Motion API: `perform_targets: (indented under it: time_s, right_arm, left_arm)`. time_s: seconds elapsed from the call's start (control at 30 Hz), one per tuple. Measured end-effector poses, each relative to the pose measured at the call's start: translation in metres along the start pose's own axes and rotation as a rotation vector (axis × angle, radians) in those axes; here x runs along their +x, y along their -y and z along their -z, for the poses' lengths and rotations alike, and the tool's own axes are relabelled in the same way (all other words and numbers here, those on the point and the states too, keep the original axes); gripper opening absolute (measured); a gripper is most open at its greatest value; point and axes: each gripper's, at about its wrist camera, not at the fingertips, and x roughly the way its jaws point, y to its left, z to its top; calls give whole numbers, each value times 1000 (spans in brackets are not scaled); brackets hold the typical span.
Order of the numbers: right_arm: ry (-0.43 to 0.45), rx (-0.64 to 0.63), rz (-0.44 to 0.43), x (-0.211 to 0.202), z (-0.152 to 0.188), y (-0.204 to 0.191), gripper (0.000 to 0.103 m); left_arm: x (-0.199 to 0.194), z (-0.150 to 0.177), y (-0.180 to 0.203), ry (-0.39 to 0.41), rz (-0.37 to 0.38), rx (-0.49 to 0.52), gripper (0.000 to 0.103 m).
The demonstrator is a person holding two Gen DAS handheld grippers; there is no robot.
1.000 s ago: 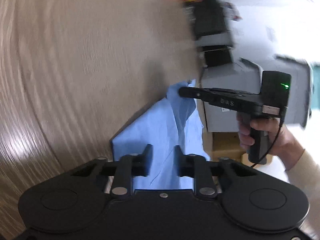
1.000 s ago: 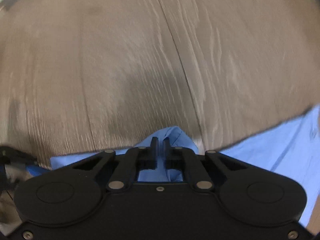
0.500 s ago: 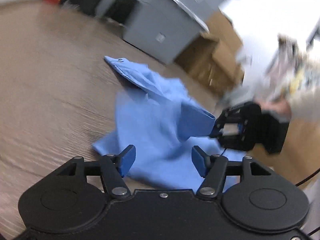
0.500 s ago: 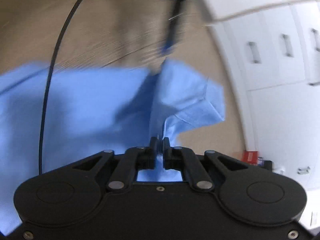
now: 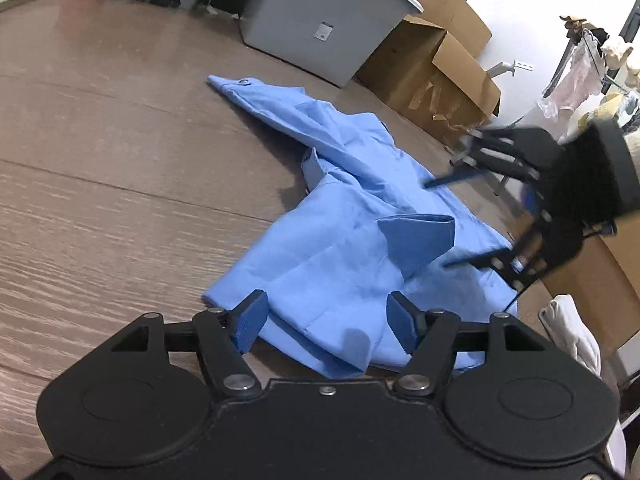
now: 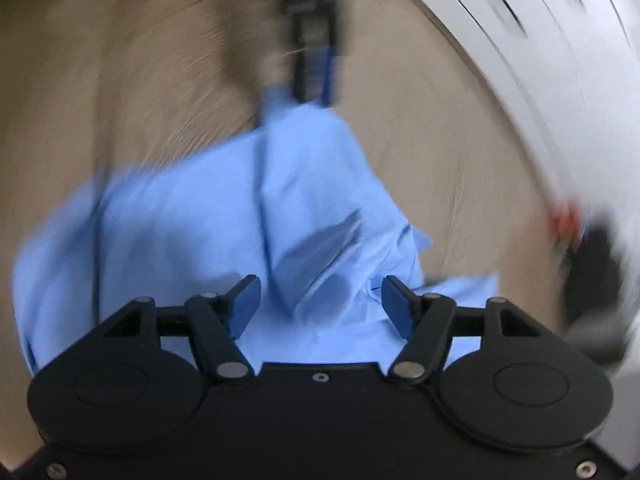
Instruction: Fold clothes
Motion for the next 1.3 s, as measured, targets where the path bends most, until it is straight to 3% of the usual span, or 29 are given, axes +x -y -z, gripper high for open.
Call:
perform_targets:
  time_s: [0.03, 0.1, 0.13, 0.2, 0.33, 0.4, 0.5, 0.57, 0.6, 0.63, 0.73, 0.83, 0.9, 0.93, 1.0, 1.03, 1.07, 1.13, 1.2, 1.3]
  right_arm:
    - [-26, 111, -32, 13, -9, 16, 69]
    - [-76, 168, -72, 33, -13, 31, 9]
    - [-74, 169, -74, 38, -15, 37, 4]
    - [-33, 139, -55, 37, -25, 38, 4]
    - [122, -231, 142, -4, -32, 11, 4]
    - [177, -366, 194, -21, -24, -3, 4]
    - [202, -397, 218, -35, -23, -3, 4]
    - [196, -398, 216, -38, -21, -2, 4]
    - [196, -397, 218, -39, -24, 0, 4]
    - [200, -396, 225, -36, -27, 3, 4]
    - [238, -394, 281, -14, -45, 16, 4]
    - [265, -333, 352, 16, -71, 45, 4]
    - [260, -291, 371, 44, -90, 67, 4]
    - [254, -263, 369, 61, -100, 80, 5]
    - [224, -188, 345, 100, -120, 101, 17]
    - [184, -141, 328, 122, -130, 111, 31]
    - [140, -89, 310, 146, -141, 122, 52]
    - [98, -28, 316, 172, -151, 131, 71]
    - [96, 24, 364, 186, -158, 138, 71]
    - [152, 165, 429, 170, -160, 153, 77]
  left_arm:
    - [0, 0, -1, 2, -5, -1, 64]
    - [1, 0, -3, 7, -14, -2, 64]
    - [1, 0, -4, 10, -19, -4, 64]
    - [3, -3, -13, 22, -15, -4, 65]
    - [5, -10, -13, 33, 8, 36, 72]
    - [11, -15, -20, 43, 19, 38, 72]
    - [7, -18, -21, 88, 26, 32, 71]
    - [-3, -19, -19, 131, 60, 39, 53]
    - [-6, -20, -19, 148, 69, 48, 26]
    - [-9, -22, -19, 162, 50, 59, 17]
    - [-22, -30, -22, 240, -36, 66, 9]
    - [-44, -44, -43, 371, -107, -68, 9]
    - [-51, -49, -60, 411, -187, -168, 9]
    - [-50, -49, -68, 404, -249, -212, 9]
    - [-49, -49, -84, 388, -373, -298, 9]
    - [-48, -47, -90, 382, -432, -341, 9]
    - [-46, -45, -97, 376, -493, -387, 9]
    - [-48, -40, -107, 372, -591, -462, 10]
    - [-50, -37, -113, 373, -660, -509, 10]
    - [-63, -38, -106, 392, -687, -508, 14]
